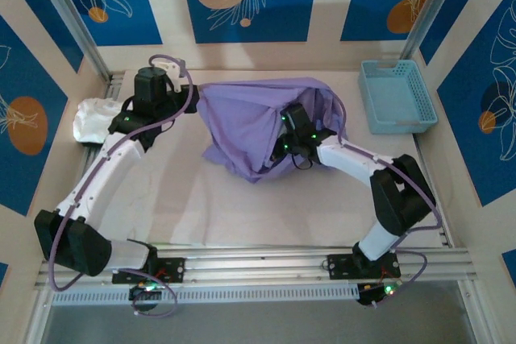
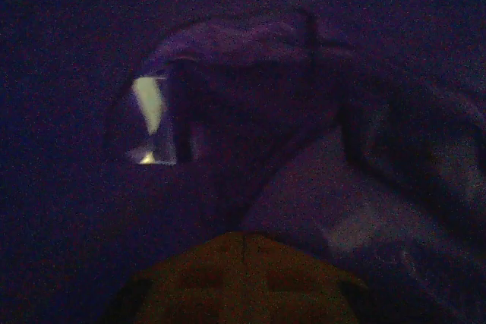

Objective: Fold the inside-out t-shirt

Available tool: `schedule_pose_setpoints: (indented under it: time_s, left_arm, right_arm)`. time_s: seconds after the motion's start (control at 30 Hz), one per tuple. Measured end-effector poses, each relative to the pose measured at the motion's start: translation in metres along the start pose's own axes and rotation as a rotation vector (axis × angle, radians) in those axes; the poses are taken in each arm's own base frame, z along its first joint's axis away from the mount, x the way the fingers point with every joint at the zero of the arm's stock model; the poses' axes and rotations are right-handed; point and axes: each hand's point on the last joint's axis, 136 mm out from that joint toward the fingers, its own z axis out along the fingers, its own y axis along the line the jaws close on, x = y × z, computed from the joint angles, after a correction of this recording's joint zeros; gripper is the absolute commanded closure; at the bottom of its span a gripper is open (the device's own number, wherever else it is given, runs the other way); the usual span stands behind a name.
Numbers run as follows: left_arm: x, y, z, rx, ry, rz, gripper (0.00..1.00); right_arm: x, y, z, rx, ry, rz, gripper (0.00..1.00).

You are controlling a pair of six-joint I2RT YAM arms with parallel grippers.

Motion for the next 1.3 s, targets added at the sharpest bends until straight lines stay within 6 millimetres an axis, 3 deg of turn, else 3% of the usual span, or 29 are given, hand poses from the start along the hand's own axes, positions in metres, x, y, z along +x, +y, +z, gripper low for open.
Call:
schedule_pose_setpoints:
  time_s: [0.23, 0.4, 0.53, 0.63, 0.73, 0.9, 1.03, 1.17, 1.3]
  left_arm:
    - [0.001, 0.049, 0.021, -0.094, -0.012, -0.117, 1.00]
    - [-0.002, 0.087, 0.025, -0.147, -0.024, -0.214, 1.00]
    - [0.000, 0.095, 0.027, -0.142, -0.031, -0.245, 1.00]
    - [0.017, 0.100, 0.037, -0.142, -0.004, -0.258, 1.00]
    - [0.045, 0.112, 0.048, -0.168, 0.052, -0.272, 1.00]
    - [0.097, 0.133, 0.059, -0.237, 0.138, -0.300, 1.00]
    - [0.138, 0.149, 0.065, -0.287, 0.205, -0.320, 1.00]
    - [0.174, 0.153, 0.063, -0.294, 0.260, -0.336, 0.57]
    - [0.183, 0.130, 0.054, -0.224, 0.270, -0.350, 0.34]
  right_arm:
    - [0.004, 0.000, -0.005, -0.026, 0.015, -0.031, 1.00]
    - [0.012, -0.003, -0.006, -0.023, 0.045, -0.051, 1.00]
    - [0.006, 0.005, -0.011, -0.061, 0.024, -0.057, 1.00]
    - [-0.009, 0.015, -0.020, -0.109, -0.015, -0.062, 1.00]
    - [-0.040, 0.025, -0.044, -0.162, -0.108, -0.065, 1.00]
    - [-0.102, 0.035, -0.118, -0.245, -0.365, -0.057, 1.00]
    - [-0.126, 0.042, -0.162, -0.292, -0.499, -0.072, 1.00]
    - [-0.120, 0.044, -0.157, -0.329, -0.488, -0.069, 1.00]
    - [-0.096, 0.036, -0.131, -0.336, -0.405, -0.037, 1.00]
